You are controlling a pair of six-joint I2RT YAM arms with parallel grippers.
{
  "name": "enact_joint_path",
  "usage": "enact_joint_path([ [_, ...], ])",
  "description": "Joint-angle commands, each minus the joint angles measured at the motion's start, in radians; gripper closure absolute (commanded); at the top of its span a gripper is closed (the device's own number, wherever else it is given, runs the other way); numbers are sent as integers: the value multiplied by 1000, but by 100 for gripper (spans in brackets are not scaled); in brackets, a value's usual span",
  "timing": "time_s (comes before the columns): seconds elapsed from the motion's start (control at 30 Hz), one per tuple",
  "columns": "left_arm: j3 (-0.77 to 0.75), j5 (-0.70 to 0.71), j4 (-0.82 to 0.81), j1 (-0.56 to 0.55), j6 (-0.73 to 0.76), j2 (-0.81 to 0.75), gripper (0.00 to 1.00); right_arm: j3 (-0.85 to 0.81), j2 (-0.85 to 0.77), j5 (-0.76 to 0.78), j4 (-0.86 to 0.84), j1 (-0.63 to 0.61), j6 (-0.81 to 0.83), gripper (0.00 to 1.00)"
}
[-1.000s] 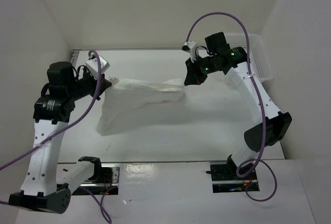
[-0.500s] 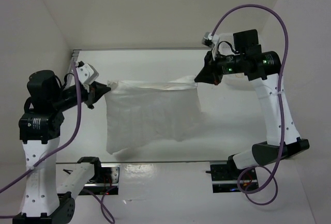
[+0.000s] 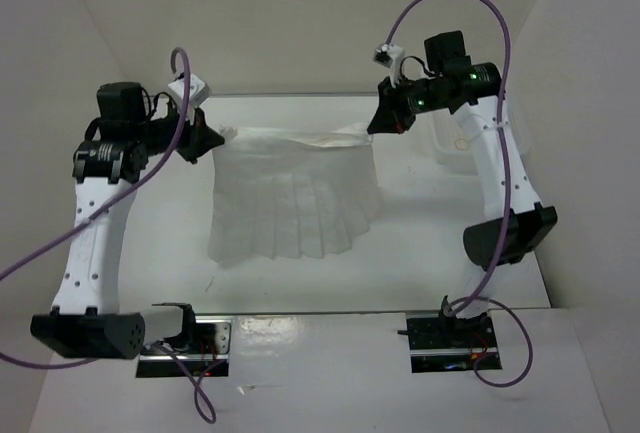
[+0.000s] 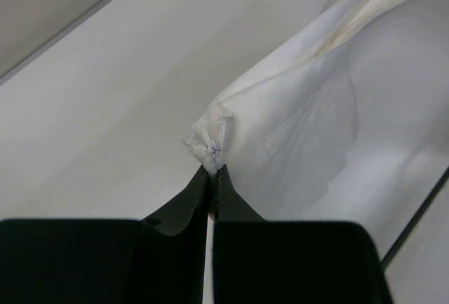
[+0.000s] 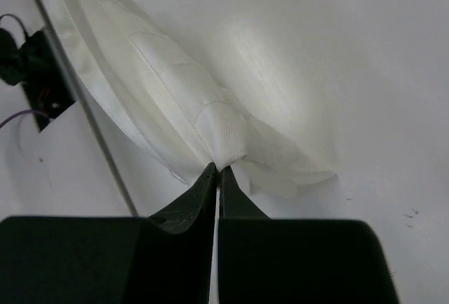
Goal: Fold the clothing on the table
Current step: Flatten the skirt out
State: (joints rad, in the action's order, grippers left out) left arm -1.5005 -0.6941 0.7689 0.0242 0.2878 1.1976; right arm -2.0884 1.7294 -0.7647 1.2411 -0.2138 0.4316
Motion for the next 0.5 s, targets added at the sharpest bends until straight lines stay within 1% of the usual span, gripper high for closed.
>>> enact_joint_path([
  [0.0,-124,82,-108,2,-19,121,100,-181,102,133,-86,30,-45,100],
  [0.03,-145,97,-118,2,-38,153,100,-215,169,145,-95,30,-56,100],
  [0.07,-167,97,-128,2,-38,216,100,-261,198,163,-104,30,-56,100],
  [0.1,-200,97,-138,2,-53,244,100,-280,228,172,-114,30,-68,100],
  [0.13,-213,97,-152,2,-64,290,100,-301,286,173,-114,30,-79,100],
  [0.27,-245,139,-226,-7,-88,376,100,-464,395,235,-147,30,-109,100],
  [0.33,-317,148,-226,-7,-98,423,100,-524,406,263,-160,21,-119,100],
  [0.4,-366,148,-215,-7,-98,445,100,-548,420,295,-169,8,-129,100],
  [0.47,-417,157,-206,-7,-98,464,100,-568,405,295,-169,8,-140,100],
])
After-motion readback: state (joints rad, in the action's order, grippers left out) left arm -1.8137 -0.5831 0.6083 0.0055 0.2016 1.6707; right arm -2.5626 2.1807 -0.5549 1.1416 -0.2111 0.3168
